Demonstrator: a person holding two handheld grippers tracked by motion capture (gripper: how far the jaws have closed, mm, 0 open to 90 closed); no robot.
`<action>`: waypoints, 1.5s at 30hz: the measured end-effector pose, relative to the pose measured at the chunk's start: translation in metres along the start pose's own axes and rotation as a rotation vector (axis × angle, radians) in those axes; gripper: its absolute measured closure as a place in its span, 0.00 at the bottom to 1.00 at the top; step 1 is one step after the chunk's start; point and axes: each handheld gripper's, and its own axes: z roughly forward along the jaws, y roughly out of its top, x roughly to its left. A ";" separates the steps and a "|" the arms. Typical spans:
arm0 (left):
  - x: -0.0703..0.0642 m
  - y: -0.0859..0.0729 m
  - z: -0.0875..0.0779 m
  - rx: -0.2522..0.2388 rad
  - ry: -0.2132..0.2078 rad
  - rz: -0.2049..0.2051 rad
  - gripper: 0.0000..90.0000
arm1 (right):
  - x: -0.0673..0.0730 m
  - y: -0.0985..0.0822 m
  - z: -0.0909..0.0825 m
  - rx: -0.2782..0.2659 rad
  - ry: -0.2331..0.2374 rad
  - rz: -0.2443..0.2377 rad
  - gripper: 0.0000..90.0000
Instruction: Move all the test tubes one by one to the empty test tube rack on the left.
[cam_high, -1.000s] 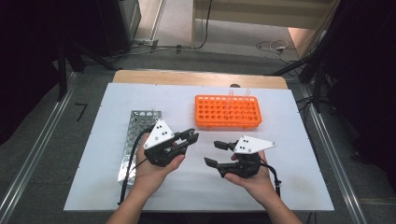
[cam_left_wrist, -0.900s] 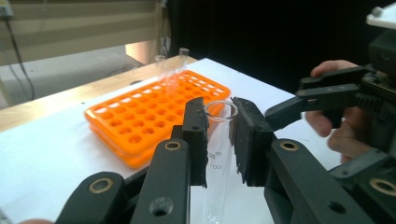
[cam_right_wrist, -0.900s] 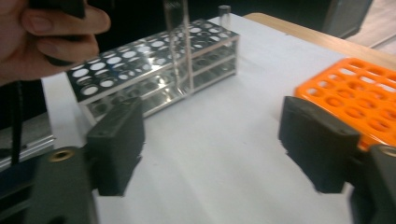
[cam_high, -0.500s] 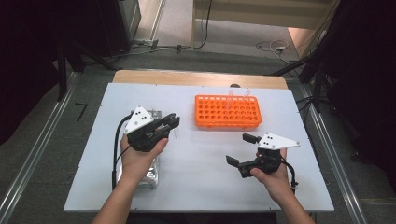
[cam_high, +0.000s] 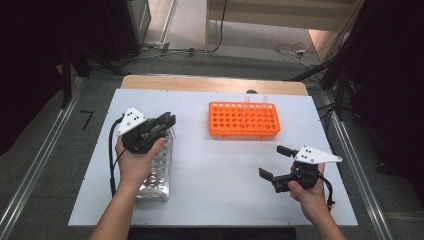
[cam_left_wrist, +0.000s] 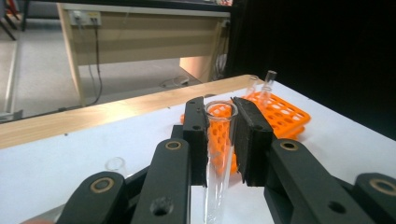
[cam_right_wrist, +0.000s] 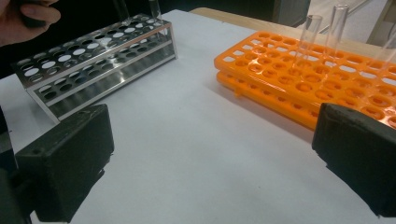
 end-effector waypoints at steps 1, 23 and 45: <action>0.003 0.000 0.000 -0.012 0.010 -0.005 0.84 | -0.001 -0.001 -0.002 0.002 -0.001 0.000 0.00; 0.034 -0.014 0.025 0.009 0.162 -0.015 0.84 | -0.007 -0.007 -0.007 0.006 -0.016 0.020 0.00; 0.027 -0.024 0.033 0.146 0.186 0.000 0.84 | -0.006 -0.006 -0.009 -0.005 -0.013 0.015 0.00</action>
